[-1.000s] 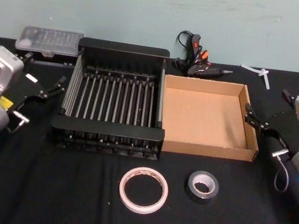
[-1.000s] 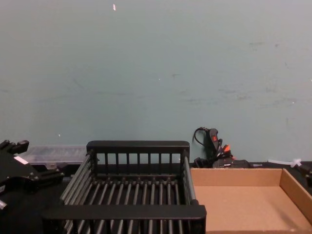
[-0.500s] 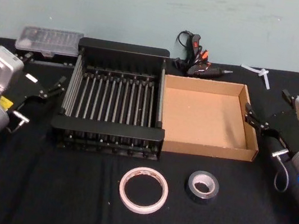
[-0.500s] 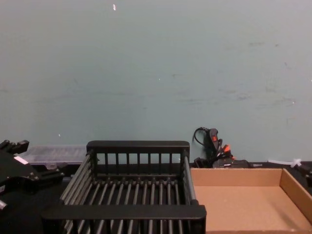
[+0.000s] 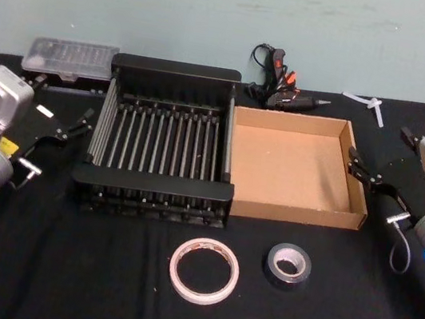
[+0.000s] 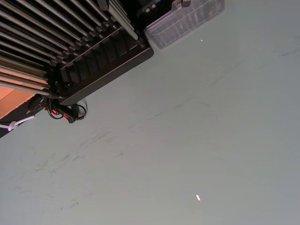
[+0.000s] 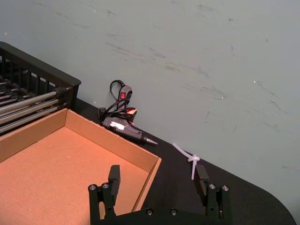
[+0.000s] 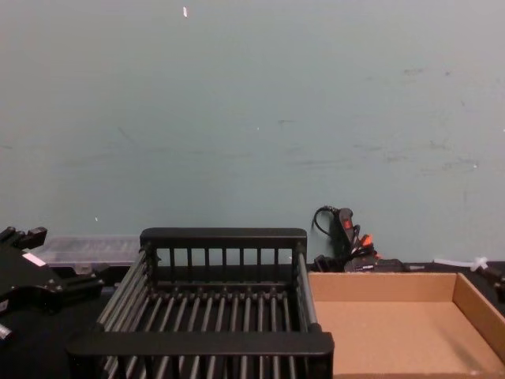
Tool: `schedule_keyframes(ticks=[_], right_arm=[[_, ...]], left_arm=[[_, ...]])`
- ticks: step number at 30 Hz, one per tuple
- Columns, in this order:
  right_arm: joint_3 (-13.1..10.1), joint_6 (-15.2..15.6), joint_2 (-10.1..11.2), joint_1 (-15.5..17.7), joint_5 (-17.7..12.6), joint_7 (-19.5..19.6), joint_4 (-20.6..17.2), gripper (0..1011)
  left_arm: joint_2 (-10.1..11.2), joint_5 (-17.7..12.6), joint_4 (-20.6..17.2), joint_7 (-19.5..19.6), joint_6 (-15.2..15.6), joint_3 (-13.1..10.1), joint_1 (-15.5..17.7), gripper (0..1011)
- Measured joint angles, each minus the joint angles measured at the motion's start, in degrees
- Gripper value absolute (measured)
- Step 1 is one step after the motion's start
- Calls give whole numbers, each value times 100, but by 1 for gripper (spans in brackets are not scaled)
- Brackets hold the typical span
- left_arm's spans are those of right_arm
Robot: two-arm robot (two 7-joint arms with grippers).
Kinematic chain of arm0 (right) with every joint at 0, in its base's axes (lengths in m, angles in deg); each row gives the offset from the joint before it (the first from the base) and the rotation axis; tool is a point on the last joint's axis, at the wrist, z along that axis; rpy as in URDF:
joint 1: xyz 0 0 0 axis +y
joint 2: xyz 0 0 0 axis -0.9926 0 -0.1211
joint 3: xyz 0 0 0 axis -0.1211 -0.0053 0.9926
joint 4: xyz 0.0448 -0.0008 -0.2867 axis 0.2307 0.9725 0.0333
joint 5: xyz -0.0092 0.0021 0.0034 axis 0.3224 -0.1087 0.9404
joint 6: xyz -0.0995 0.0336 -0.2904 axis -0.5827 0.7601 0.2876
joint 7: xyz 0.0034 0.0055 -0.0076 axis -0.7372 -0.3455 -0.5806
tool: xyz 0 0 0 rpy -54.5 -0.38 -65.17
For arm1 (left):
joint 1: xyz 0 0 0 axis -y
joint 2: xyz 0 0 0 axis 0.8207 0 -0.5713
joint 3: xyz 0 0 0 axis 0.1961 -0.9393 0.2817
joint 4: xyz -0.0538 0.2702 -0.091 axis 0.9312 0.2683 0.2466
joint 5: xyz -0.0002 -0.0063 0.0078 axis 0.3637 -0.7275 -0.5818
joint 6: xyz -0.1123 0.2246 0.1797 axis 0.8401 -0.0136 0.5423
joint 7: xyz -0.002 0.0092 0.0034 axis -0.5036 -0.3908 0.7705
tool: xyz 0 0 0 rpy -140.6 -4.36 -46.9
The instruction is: Pick up the white tape and place it into the black box , Pick up the silver tape and place it into the brown box.
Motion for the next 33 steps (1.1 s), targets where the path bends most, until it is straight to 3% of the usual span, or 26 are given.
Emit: schedule_keyframes(ticks=[16,23,33], right_arm=[[-11,0,-4,2,1,-7,0,1002],[-129,-6,-42,60,-45,-141,-27,1002],[-383,89,-45,293,-354,-491,-279,1002]], left_arm=[[0,0,0,0,0,0,0,1001],[0,0,0,0,0,0,0,1001],[0,0,0,0,0,0,0,1001]])
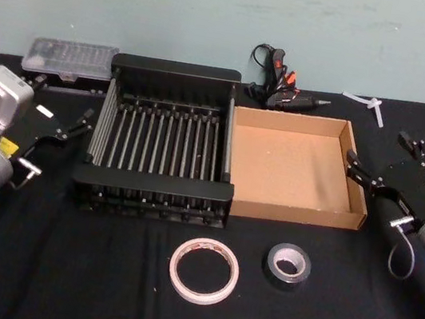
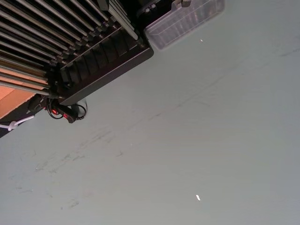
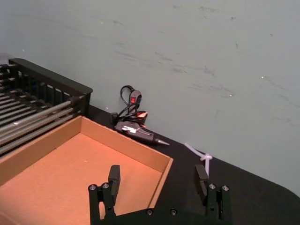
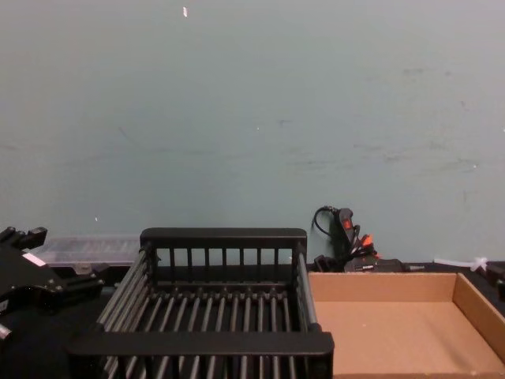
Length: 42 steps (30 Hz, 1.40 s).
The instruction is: Pick up the white tape and place it into the black box , Pick up the silver tape and place it into the brown box.
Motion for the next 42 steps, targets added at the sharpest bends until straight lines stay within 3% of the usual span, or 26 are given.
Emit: schedule_keyframes(ticks=[14,27,42], right_arm=[[-345,310,152,639,-287,-227,-868,1002],[-666,592,295,1467,-468,-362,-1742,1002],[-837,978,309,2074,-650,-597,-2142,1002]], left_arm=[[0,0,0,0,0,0,0,1001],[0,0,0,0,0,0,0,1001],[0,0,0,0,0,0,0,1001]])
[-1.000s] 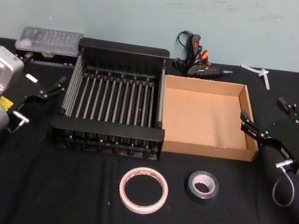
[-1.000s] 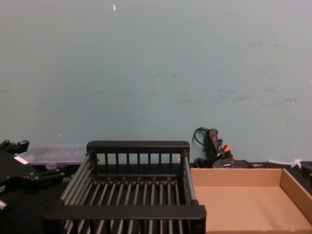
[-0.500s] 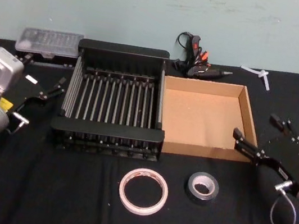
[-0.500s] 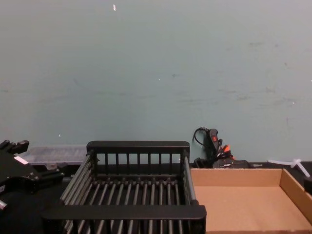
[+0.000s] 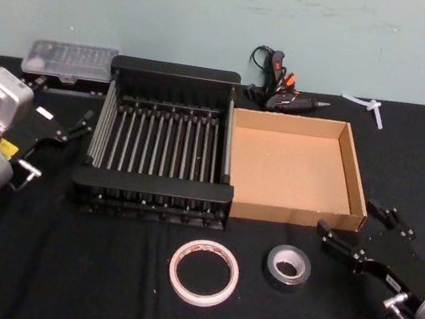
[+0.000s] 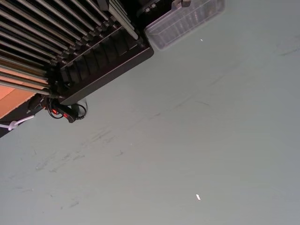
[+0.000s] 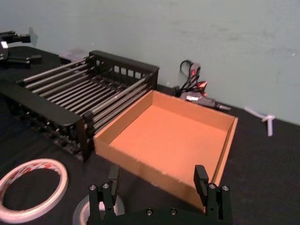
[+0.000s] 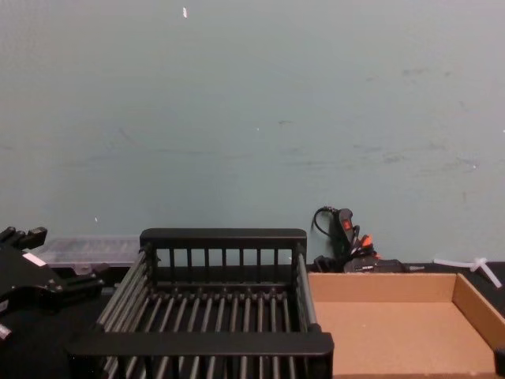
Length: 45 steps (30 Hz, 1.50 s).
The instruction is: Pick up the white tape and place it into the black box , Pick up the silver tape and place it into the brown box.
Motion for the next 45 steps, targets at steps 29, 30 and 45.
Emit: schedule_keyframes(ticks=[29,30,45], right_arm=[[189,1299,-249,-23,290,-303,-64,1002],[193,1309,-261,-32,306,-308,-55,1002],[229,1461,-525,-298,607,-419,186,1002]], left_arm=[[0,0,0,0,0,0,0,1001],[0,0,0,0,0,0,0,1001],[0,0,0,0,0,0,0,1001]])
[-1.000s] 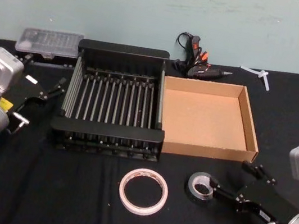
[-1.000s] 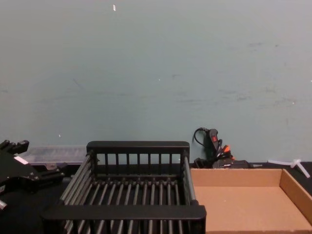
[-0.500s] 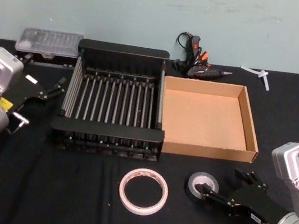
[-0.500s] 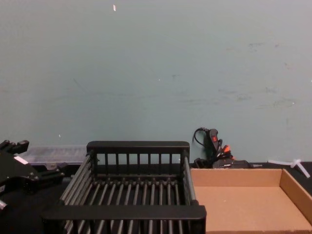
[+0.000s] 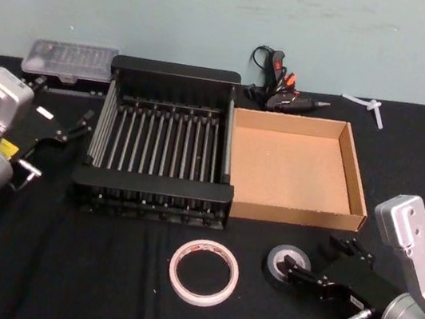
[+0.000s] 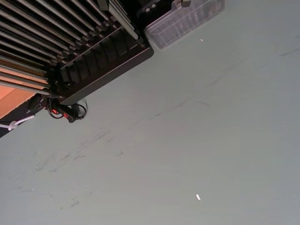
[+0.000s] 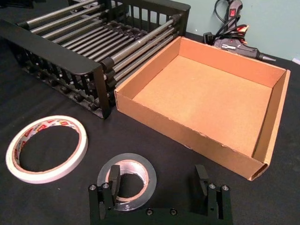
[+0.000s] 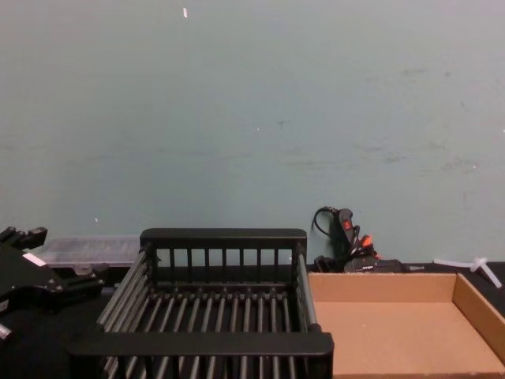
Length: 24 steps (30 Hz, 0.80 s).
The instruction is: Pick up the white tape and place it into the black box , Pick up the silver tape and place it into the brown box.
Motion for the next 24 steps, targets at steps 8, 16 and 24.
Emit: schedule_keyframes(ticks=[8,16,24], right_arm=[[-45,149,-92,-59,119,-36,75,1002],[-94,225,-187,-65,217,-107,108,1003],[-146,268,-279,-63,299,-166,142,1002]], left_arm=[[0,0,0,0,0,0,0,1001],[0,0,0,0,0,0,0,1001],[0,0,0,0,0,0,0,1001]])
